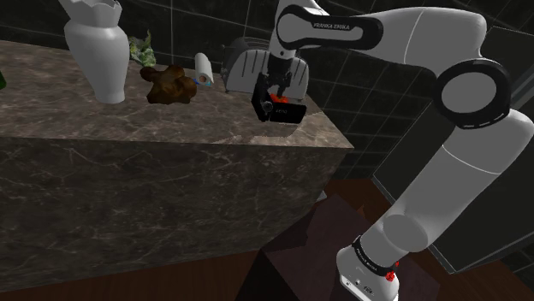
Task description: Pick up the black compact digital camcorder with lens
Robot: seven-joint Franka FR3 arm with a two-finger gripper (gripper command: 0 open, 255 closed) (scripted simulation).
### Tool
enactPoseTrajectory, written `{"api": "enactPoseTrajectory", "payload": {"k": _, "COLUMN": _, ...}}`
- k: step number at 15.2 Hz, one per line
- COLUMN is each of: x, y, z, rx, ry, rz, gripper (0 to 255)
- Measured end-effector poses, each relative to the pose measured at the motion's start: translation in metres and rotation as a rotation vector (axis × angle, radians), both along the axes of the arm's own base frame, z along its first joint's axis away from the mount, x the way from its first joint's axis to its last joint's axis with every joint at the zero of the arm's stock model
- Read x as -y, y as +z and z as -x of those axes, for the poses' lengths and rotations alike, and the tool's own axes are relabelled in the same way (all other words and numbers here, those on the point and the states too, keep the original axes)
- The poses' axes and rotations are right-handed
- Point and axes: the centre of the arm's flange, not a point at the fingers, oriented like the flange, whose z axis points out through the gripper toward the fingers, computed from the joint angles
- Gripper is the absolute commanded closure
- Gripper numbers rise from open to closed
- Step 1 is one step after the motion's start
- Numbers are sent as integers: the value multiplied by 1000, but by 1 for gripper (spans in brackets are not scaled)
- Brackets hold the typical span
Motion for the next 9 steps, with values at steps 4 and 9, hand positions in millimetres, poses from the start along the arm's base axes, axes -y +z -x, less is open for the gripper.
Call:
{"api": "enactPoseTrajectory", "payload": {"k": 4, "x": 1, "y": -20, "z": -4, "rx": 0, "ry": -2, "rz": 0, "gripper": 0}}
{"api": "enactPoseTrajectory", "payload": {"k": 9, "x": 0, "y": -32, "z": -4, "rx": 2, "ry": -1, "rz": -1, "gripper": 255}}
